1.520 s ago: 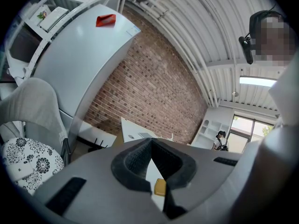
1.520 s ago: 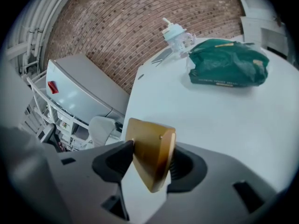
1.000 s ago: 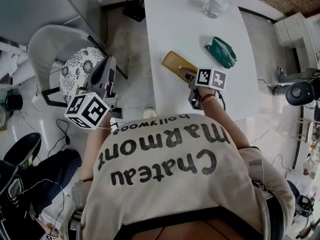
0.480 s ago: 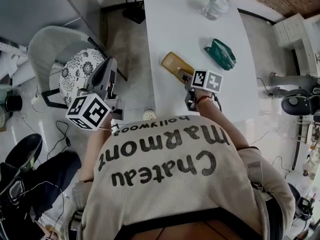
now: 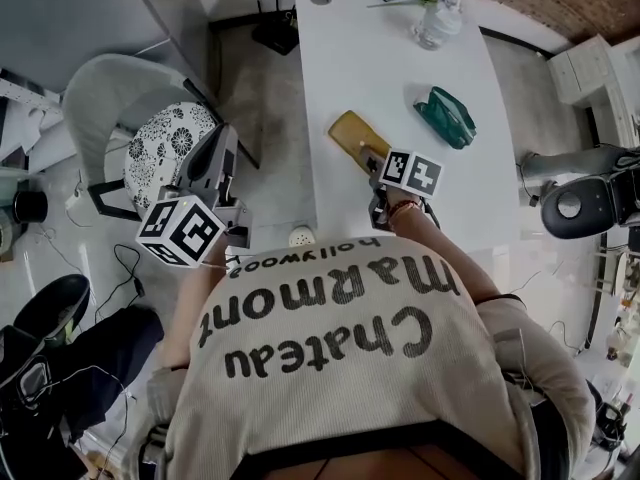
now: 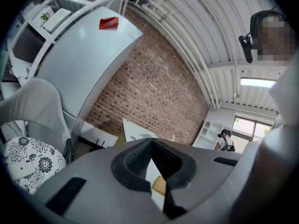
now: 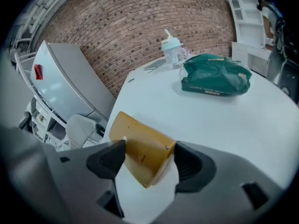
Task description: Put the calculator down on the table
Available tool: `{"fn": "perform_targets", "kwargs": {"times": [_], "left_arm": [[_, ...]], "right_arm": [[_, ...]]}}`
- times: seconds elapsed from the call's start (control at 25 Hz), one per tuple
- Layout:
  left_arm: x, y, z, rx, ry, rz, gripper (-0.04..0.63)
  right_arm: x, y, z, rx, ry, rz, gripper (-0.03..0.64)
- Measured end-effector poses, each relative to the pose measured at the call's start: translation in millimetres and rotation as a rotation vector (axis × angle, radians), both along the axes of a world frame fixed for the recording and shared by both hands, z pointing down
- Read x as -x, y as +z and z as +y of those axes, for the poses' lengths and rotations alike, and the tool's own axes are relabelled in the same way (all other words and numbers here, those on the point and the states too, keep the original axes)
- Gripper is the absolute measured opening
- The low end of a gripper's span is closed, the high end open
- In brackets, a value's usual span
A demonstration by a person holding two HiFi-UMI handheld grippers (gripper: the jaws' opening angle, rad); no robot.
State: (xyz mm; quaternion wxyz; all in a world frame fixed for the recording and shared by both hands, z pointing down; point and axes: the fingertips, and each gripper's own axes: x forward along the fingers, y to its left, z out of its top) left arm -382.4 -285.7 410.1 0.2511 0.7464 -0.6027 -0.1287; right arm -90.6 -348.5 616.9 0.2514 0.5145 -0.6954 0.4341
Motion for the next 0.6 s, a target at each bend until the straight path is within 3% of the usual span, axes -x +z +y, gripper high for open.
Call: {"fn": "perform_targets", "kwargs": {"times": [0.6], "left_arm": [[-5.8, -4.2, 18.1, 0.011, -0.023, -0.009, 0.0]], "right_arm": [[-1.3, -4.4, 1.6, -0.034, 0.048, 0.02, 0.342]]}}
